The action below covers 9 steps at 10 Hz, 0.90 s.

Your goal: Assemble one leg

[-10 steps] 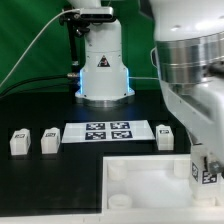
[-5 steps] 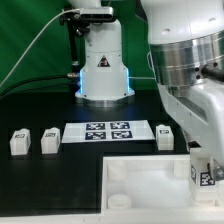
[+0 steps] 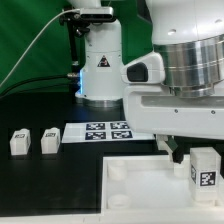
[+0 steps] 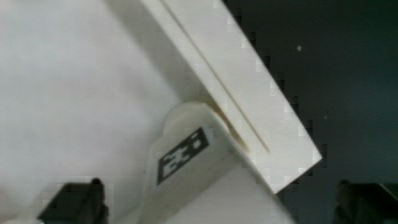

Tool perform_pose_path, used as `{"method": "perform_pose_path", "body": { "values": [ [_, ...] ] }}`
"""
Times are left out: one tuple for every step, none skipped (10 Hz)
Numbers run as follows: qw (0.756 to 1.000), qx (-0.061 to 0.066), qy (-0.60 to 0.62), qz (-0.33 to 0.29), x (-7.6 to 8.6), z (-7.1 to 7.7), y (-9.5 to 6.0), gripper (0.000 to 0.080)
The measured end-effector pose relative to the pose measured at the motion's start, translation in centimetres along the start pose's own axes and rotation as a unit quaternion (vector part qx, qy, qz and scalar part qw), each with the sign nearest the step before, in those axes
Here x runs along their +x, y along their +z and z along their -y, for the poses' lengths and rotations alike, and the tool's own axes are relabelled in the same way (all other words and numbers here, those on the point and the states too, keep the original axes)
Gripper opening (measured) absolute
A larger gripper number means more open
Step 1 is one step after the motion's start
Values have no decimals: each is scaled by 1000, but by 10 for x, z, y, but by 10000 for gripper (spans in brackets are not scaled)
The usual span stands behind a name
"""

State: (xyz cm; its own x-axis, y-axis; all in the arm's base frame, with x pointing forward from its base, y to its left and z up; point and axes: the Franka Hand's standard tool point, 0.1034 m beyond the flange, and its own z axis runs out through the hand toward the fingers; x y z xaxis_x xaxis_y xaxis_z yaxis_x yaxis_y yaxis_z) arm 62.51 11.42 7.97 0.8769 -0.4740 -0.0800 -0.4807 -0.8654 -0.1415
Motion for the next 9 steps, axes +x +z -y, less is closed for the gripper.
{"method": "perform_pose_path", "body": {
  "values": [
    [994,-17,-106,-2,-1,-1,0,649],
    [978,-29,-206,-4,-1,-2,0,649],
    [971,-25,-238,-22,4,-3,1,649],
    [980,-25,-194,-21,3,-3,2,561],
    [982,-24,-184,-21,3,-3,2,425],
    [988,-22,-152,-22,3,-3,2,425],
    [996,-20,-82,-22,2,-2,3,290],
    [999,-19,-37,-23,2,-2,3,290],
    [1000,-18,2,-24,2,-2,3,290]
  ]
}}
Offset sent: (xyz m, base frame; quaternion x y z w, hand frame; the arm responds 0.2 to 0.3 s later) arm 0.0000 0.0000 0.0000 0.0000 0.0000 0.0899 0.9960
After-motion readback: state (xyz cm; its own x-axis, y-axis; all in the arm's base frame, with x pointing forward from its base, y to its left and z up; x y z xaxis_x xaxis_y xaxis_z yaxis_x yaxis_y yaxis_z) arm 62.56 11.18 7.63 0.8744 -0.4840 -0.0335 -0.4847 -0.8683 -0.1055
